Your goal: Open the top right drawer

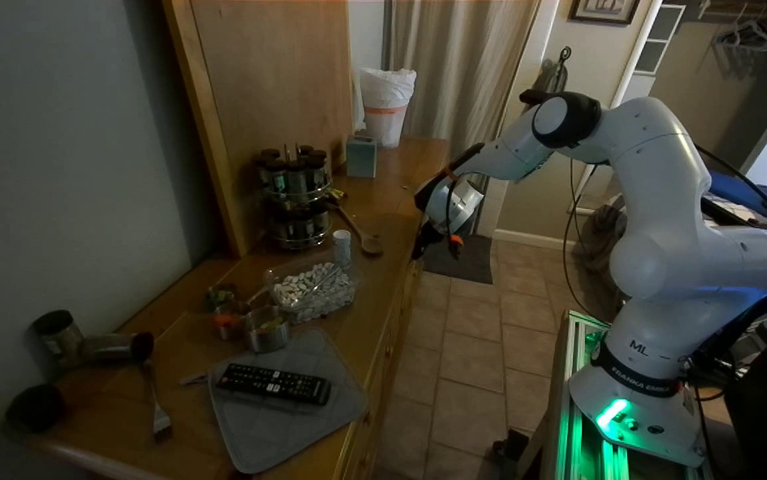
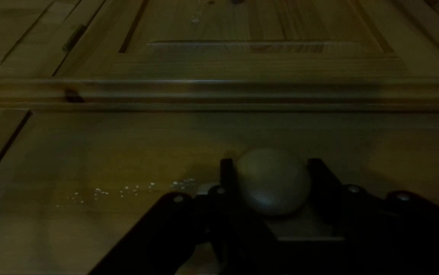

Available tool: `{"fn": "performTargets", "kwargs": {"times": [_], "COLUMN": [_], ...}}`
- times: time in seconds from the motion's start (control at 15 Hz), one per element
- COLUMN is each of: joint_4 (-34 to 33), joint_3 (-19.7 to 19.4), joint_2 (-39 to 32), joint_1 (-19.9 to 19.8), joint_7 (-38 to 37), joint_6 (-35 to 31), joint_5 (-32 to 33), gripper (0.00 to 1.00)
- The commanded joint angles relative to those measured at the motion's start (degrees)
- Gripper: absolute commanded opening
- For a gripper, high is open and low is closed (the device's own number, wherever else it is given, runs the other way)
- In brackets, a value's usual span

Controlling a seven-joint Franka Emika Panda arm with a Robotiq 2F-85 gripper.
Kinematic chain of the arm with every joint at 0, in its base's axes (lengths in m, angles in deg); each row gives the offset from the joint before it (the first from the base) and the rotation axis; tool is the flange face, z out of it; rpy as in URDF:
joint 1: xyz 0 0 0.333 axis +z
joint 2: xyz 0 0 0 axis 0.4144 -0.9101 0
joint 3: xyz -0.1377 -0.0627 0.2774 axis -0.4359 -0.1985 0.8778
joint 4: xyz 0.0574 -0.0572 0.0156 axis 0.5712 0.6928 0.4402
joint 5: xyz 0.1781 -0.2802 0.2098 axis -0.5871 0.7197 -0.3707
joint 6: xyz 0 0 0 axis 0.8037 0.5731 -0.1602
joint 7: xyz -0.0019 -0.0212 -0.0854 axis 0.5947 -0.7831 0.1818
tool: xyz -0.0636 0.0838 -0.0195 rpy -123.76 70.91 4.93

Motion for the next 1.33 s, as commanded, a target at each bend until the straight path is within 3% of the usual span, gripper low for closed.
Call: {"fn": "performTargets", "kwargs": {"times": [0.0, 0.4, 1.27], "joint_4": [-0.09, 4.78, 17.68], "joint_3": [-0.63, -5.45, -10.48], "joint_2": [-0.35, 3.71, 11.67], "joint_1": [0.11, 1.51, -4.36], "joint_7": [-4.4, -14.84, -24.02], "joint_6": [-1.03, -0.2, -1.16], "joint_5": [4.63, 13.94, 27.95], "gripper": [0.25, 0.25, 0.25]}}
